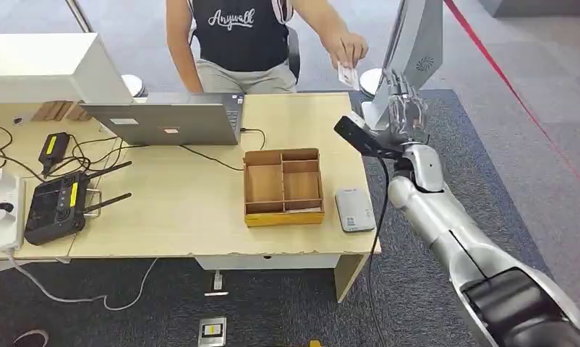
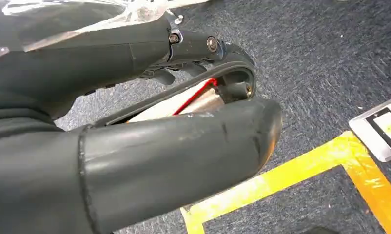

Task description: Pass the card to the sensor for recognition and then transmit it.

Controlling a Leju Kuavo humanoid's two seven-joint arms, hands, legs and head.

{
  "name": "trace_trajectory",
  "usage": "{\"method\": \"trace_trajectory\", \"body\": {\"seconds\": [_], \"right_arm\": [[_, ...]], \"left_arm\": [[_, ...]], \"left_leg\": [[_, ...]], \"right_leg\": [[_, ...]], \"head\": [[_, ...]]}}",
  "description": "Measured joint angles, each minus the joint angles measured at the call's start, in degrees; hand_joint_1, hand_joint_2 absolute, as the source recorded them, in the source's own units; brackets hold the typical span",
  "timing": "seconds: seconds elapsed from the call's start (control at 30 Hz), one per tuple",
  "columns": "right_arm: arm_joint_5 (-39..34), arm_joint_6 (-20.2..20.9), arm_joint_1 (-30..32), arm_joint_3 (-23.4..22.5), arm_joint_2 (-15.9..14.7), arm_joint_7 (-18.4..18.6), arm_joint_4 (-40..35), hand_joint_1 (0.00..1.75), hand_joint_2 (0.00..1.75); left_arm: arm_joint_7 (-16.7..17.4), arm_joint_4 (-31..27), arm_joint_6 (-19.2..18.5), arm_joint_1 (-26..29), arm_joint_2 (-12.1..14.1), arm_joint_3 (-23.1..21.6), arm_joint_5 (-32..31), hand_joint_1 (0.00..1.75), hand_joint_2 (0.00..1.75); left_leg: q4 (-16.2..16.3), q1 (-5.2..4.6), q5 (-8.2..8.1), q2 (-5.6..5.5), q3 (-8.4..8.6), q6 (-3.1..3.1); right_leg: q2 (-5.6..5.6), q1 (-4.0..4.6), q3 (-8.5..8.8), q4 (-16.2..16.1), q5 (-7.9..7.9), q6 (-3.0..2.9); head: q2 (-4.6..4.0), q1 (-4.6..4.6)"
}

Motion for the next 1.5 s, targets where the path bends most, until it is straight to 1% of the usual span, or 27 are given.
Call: {"method": "trace_trajectory", "body": {"seconds": [0.27,0.53,0.57,0.6,0.67,0.7,0.73,1.03,1.5], "right_arm": [[-0.4,0.0,-0.1,1.1,0.2,-0.3,1.6,0.00,1.75],[-1.8,-0.9,-0.8,2.1,1.4,-2.2,3.0,0.00,1.75],[-1.9,-0.9,-1.0,2.2,1.7,-2.3,3.2,0.02,1.75],[-2.0,-0.9,-1.1,2.3,1.9,-2.4,3.4,0.09,1.75],[-2.2,-0.9,-1.4,2.5,2.3,-2.6,3.7,0.47,1.75],[-2.3,-0.9,-1.6,2.6,2.6,-2.7,3.9,1.52,1.75],[-2.4,-0.9,-1.8,2.8,2.8,-2.7,4.1,1.75,1.75],[-3.1,-0.8,-3.1,4.0,4.6,-3.3,6.0,1.75,1.75],[-4.3,-0.9,-3.3,4.8,4.5,-3.3,7.1,1.75,1.75]], "left_arm": [[0.0,0.0,0.4,0.1,0.3,-0.8,1.1,0.00,0.00],[-0.1,0.0,0.9,0.1,0.3,-1.4,2.6,0.00,0.00],[-0.1,0.0,0.9,0.1,0.3,-1.4,2.7,0.00,0.00],[-0.1,0.0,0.9,0.1,0.3,-1.4,2.9,0.00,0.00],[-0.2,0.0,1.0,0.2,0.3,-1.4,3.1,0.00,0.00],[-0.2,0.0,1.0,0.2,0.3,-1.4,3.3,0.00,0.00],[-0.3,0.0,1.1,0.2,0.3,-1.4,3.5,0.00,0.00],[-0.6,-0.1,1.6,0.8,0.3,-1.8,4.2,0.00,0.00],[-0.8,-0.4,1.6,1.0,0.3,-2.9,4.4,0.00,0.00]], "left_leg": [[0.0,0.00,0.01,0.00,0.00,0.00],[0.0,0.00,0.00,0.00,-0.01,0.00],[0.0,0.00,0.00,0.00,-0.01,0.00],[0.0,0.00,0.00,0.00,-0.01,0.00],[0.0,0.00,0.00,0.00,-0.01,0.00],[0.0,0.00,0.00,0.01,-0.01,0.00],[0.0,0.00,0.00,0.01,-0.01,0.00],[0.0,0.00,0.00,0.01,-0.02,0.00],[0.0,0.00,0.00,0.02,0.00,0.00]], "right_leg": [[0.00,0.00,0.01,0.0,0.00,0.00],[0.00,0.00,0.01,0.0,0.01,0.00],[0.00,0.00,0.01,0.0,0.01,0.00],[0.00,0.00,0.01,0.0,0.01,0.00],[0.00,0.00,0.01,0.0,0.01,0.00],[0.00,0.00,0.01,0.0,0.01,0.00],[0.00,0.00,0.01,0.0,0.01,0.00],[0.00,0.00,-0.02,0.0,0.00,0.00],[0.01,0.00,-0.03,0.0,0.01,0.00]], "head": [[0.00,-0.02],[0.00,0.00],[0.00,0.00],[0.00,0.00],[0.00,0.00],[0.00,0.00],[0.00,-0.02],[0.00,0.00],[0.00,0.00]]}}
